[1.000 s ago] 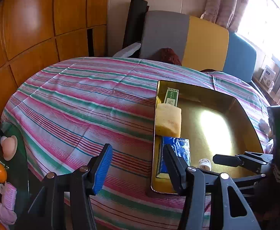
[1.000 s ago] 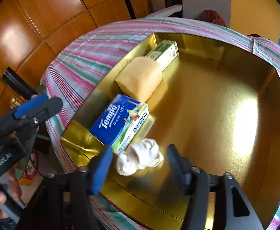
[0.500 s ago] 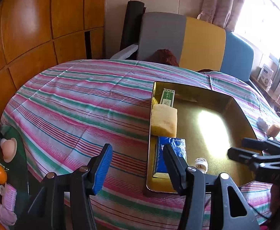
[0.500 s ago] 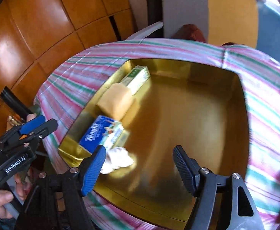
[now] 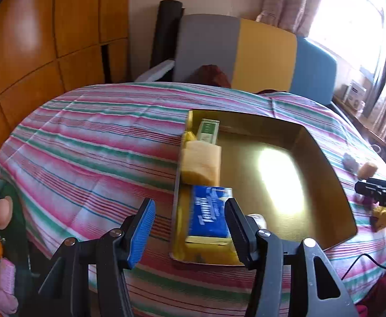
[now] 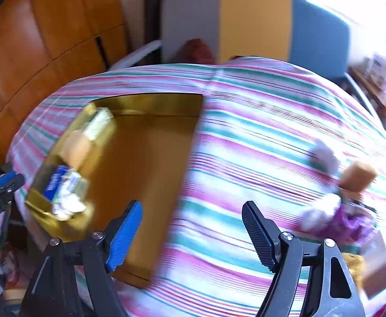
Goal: Organize objects
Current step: 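Move the left tool to the plastic-wrapped bundle and grasp it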
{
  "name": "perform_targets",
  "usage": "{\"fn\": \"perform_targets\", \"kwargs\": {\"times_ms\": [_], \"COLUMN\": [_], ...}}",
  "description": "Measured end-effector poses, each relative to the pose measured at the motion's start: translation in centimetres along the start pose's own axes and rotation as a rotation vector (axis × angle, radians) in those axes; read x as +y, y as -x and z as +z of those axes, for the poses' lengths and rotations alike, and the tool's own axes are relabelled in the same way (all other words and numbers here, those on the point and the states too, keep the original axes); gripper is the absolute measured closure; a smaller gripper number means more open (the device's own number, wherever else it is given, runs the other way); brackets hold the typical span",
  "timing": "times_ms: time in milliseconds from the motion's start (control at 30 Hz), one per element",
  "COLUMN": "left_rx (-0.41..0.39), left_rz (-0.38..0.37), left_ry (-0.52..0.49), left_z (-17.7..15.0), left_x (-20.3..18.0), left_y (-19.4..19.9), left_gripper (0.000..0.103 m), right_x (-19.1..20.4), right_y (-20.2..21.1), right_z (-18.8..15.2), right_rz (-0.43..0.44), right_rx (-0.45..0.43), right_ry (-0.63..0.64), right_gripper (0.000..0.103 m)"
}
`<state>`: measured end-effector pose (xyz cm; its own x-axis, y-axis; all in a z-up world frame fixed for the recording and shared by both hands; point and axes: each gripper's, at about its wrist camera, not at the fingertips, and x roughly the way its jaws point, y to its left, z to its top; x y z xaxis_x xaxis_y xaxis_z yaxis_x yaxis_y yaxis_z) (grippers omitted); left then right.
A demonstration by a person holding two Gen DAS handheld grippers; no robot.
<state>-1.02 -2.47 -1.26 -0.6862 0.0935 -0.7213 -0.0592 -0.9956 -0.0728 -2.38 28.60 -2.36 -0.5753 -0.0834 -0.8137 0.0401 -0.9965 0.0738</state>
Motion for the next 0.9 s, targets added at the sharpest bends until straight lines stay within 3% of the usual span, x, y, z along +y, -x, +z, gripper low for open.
{"fn": "perform_targets", "kwargs": {"times_ms": [200,533,667,800,900], "left_rx": [0.0,0.005,0.011,0.025,0.053], "left_rz": [-0.049,-0.113,-0.166,-0.25,-0.332], "left_ry": [-0.025,-0.095,-0.14,-0.202,-0.253], "left_z": [0.6,1.5,2.0,2.5,2.5], "left_x": [-1.7,-5.5,-8.1,-12.1,-15.9], "left_y": [0.0,0.0,0.1,0.0,-0.1], "left_gripper": [0.048,0.048,0.048,0.048,0.048], "right_x": [-7.5,-22.0,-25.5,-27.2,-26.6], "right_y": [2.3,5.8,4.8,3.5,3.8], "right_z": [-0.1,-1.0,-2.5,-4.0,-3.8], "right_rz": [-0.102,-0.261,-0.284,-0.233,-0.227], "right_rx": [-0.026,-0.108,-0.114,-0.09,-0.113], "right_ry": [-0.128,-0.523,-0.641,-0.746,-0.717], "right_gripper": [0.021,0.018,0.018,0.019,0.018]}}
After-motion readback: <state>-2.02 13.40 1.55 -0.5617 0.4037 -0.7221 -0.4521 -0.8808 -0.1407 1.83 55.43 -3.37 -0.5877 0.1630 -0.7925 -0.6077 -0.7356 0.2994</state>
